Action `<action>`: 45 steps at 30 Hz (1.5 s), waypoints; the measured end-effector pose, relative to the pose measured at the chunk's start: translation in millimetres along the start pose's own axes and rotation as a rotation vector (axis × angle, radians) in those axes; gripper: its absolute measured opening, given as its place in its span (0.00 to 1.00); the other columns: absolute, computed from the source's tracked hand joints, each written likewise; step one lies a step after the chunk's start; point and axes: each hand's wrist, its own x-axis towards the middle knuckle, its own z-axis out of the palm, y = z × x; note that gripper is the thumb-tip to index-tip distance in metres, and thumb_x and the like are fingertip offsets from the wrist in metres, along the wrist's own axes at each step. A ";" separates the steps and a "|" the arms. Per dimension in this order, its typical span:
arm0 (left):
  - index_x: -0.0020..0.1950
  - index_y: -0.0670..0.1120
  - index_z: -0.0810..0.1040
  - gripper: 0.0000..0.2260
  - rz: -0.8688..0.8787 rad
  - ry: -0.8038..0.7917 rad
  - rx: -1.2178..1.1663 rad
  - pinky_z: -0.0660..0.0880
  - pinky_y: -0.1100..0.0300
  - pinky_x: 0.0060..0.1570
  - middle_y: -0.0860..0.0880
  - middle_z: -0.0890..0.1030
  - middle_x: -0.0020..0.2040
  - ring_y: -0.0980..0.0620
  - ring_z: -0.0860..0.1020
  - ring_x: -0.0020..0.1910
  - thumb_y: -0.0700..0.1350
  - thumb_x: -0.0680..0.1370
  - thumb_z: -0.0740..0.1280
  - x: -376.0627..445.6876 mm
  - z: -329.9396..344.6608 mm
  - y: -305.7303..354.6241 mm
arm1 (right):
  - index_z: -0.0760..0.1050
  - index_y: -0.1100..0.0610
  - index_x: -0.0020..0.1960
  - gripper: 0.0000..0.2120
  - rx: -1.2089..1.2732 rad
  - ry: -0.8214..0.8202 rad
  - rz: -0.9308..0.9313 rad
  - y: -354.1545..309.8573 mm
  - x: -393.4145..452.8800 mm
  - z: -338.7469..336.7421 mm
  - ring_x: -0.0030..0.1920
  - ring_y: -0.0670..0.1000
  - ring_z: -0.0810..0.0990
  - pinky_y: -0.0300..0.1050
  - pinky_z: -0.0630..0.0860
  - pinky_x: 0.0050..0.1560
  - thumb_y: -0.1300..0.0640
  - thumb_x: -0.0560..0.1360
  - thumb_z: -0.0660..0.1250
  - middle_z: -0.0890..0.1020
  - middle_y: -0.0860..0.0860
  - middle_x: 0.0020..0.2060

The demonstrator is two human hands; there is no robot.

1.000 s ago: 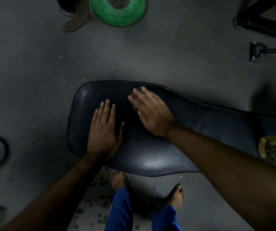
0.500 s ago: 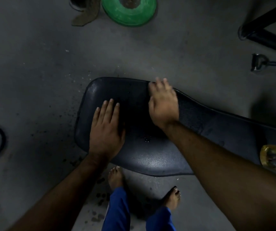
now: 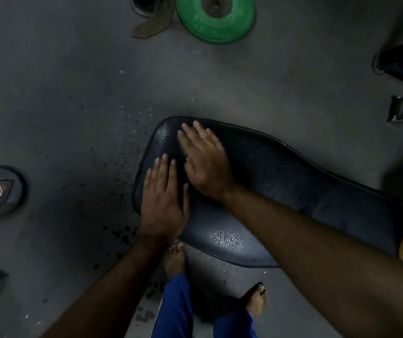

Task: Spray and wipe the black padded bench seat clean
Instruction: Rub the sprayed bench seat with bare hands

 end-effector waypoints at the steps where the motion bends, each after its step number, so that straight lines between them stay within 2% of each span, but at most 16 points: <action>1: 0.73 0.36 0.67 0.25 -0.029 0.012 0.015 0.59 0.45 0.73 0.38 0.65 0.75 0.42 0.62 0.75 0.49 0.81 0.59 -1.8 1.2 1.6 | 0.70 0.62 0.74 0.31 -0.011 -0.056 -0.101 12.7 1.4 -8.2 0.76 0.60 0.65 0.56 0.60 0.76 0.54 0.72 0.55 0.71 0.59 0.74; 2: 0.73 0.36 0.66 0.25 -0.057 0.019 0.027 0.59 0.45 0.74 0.38 0.65 0.75 0.42 0.62 0.75 0.49 0.81 0.58 -4.1 2.3 3.8 | 0.69 0.61 0.74 0.31 -0.011 -0.036 -0.099 29.3 9.9 -17.1 0.76 0.59 0.65 0.55 0.61 0.76 0.54 0.73 0.54 0.71 0.58 0.74; 5: 0.74 0.36 0.66 0.25 -0.082 0.028 0.048 0.58 0.46 0.74 0.39 0.64 0.75 0.42 0.61 0.76 0.49 0.81 0.58 -6.1 5.4 7.1 | 0.69 0.60 0.74 0.29 0.063 0.034 0.322 28.7 34.9 -25.8 0.76 0.59 0.66 0.57 0.63 0.74 0.54 0.75 0.53 0.71 0.57 0.74; 9: 0.72 0.36 0.68 0.23 -0.105 0.055 0.011 0.59 0.46 0.74 0.38 0.65 0.75 0.43 0.62 0.75 0.47 0.80 0.59 -5.7 5.9 5.6 | 0.72 0.59 0.72 0.30 0.024 -0.092 -0.161 -9.7 35.3 -5.9 0.74 0.58 0.68 0.54 0.61 0.74 0.54 0.72 0.55 0.74 0.56 0.72; 10: 0.72 0.36 0.68 0.23 -0.129 0.067 -0.005 0.59 0.46 0.74 0.38 0.66 0.74 0.43 0.63 0.75 0.47 0.80 0.59 -5.8 5.9 6.2 | 0.72 0.58 0.72 0.29 0.017 -0.113 -0.185 1.3 44.9 -12.8 0.74 0.57 0.68 0.53 0.61 0.74 0.54 0.72 0.55 0.74 0.55 0.72; 13: 0.72 0.36 0.69 0.23 -0.178 0.103 -0.009 0.60 0.47 0.73 0.39 0.67 0.74 0.42 0.63 0.75 0.45 0.80 0.61 -6.2 6.6 7.7 | 0.76 0.58 0.69 0.30 0.059 -0.045 0.161 9.8 76.5 -20.8 0.71 0.58 0.73 0.54 0.67 0.72 0.50 0.73 0.50 0.77 0.56 0.69; 14: 0.71 0.36 0.69 0.22 -0.175 0.110 -0.003 0.60 0.47 0.73 0.39 0.68 0.74 0.42 0.63 0.75 0.45 0.79 0.61 -6.0 7.6 7.6 | 0.77 0.58 0.68 0.31 0.059 -0.066 0.136 -1.7 77.7 -18.2 0.69 0.58 0.75 0.55 0.68 0.71 0.49 0.72 0.49 0.79 0.56 0.67; 17: 0.71 0.36 0.70 0.22 -0.195 0.137 0.014 0.61 0.46 0.73 0.38 0.68 0.73 0.42 0.64 0.74 0.44 0.79 0.62 -6.7 9.5 7.8 | 0.77 0.58 0.68 0.27 0.025 -0.151 -0.267 -21.0 60.0 -6.8 0.71 0.58 0.73 0.55 0.64 0.72 0.54 0.73 0.54 0.78 0.55 0.68; 18: 0.71 0.36 0.70 0.21 -0.206 0.146 0.022 0.61 0.47 0.73 0.38 0.68 0.73 0.42 0.64 0.74 0.44 0.79 0.62 -6.8 10.0 7.7 | 0.76 0.57 0.69 0.26 0.022 -0.182 -0.299 -13.9 62.4 -14.5 0.72 0.57 0.72 0.54 0.63 0.73 0.55 0.74 0.55 0.77 0.54 0.69; 22: 0.71 0.36 0.69 0.22 -0.211 0.153 0.032 0.60 0.48 0.73 0.39 0.68 0.73 0.42 0.64 0.74 0.44 0.80 0.62 -7.1 12.3 8.0 | 0.78 0.59 0.67 0.27 0.053 -0.075 0.065 0.1 84.6 -20.8 0.71 0.59 0.73 0.59 0.68 0.71 0.52 0.74 0.52 0.79 0.56 0.67; 25: 0.71 0.36 0.70 0.21 -0.217 0.166 0.011 0.59 0.48 0.74 0.39 0.68 0.73 0.43 0.64 0.74 0.42 0.79 0.61 -7.2 11.5 8.7 | 0.75 0.58 0.70 0.25 0.013 -0.177 -0.272 -21.4 50.7 -9.9 0.73 0.58 0.70 0.55 0.61 0.74 0.57 0.74 0.58 0.76 0.55 0.70; 27: 0.71 0.36 0.70 0.21 -0.233 0.179 -0.005 0.59 0.49 0.74 0.39 0.69 0.73 0.43 0.65 0.74 0.42 0.79 0.61 -6.6 11.9 8.1 | 0.72 0.57 0.73 0.26 -0.001 -0.228 -0.359 -2.6 51.0 -18.0 0.75 0.56 0.67 0.53 0.59 0.75 0.58 0.74 0.59 0.74 0.54 0.72; 31: 0.70 0.35 0.71 0.20 -0.236 0.220 -0.024 0.60 0.50 0.73 0.38 0.70 0.72 0.41 0.66 0.73 0.40 0.79 0.61 -6.3 15.7 5.7 | 0.75 0.59 0.70 0.29 0.044 -0.081 0.056 17.1 75.1 -22.9 0.72 0.59 0.72 0.54 0.65 0.73 0.52 0.74 0.52 0.77 0.57 0.69; 36: 0.70 0.35 0.71 0.19 -0.252 0.216 -0.057 0.59 0.50 0.74 0.38 0.71 0.71 0.41 0.66 0.73 0.39 0.79 0.62 -6.5 13.9 6.8 | 0.70 0.59 0.73 0.29 0.006 -0.201 -0.387 -2.4 16.8 -16.1 0.75 0.57 0.67 0.53 0.57 0.76 0.56 0.73 0.57 0.72 0.56 0.73; 40: 0.70 0.35 0.71 0.20 -0.224 0.204 -0.082 0.59 0.50 0.74 0.38 0.71 0.71 0.40 0.67 0.72 0.40 0.79 0.58 -5.0 13.9 3.5 | 0.68 0.58 0.75 0.30 0.003 -0.043 0.043 6.0 44.9 -16.0 0.77 0.59 0.64 0.59 0.61 0.75 0.56 0.73 0.59 0.71 0.55 0.74; 45: 0.71 0.35 0.69 0.21 -0.294 0.165 -0.104 0.60 0.46 0.73 0.37 0.70 0.72 0.40 0.66 0.73 0.41 0.80 0.58 -19.4 8.1 5.3 | 0.71 0.57 0.73 0.29 0.029 -0.213 -0.385 -13.2 12.7 -8.9 0.76 0.56 0.65 0.52 0.54 0.76 0.58 0.72 0.62 0.72 0.54 0.73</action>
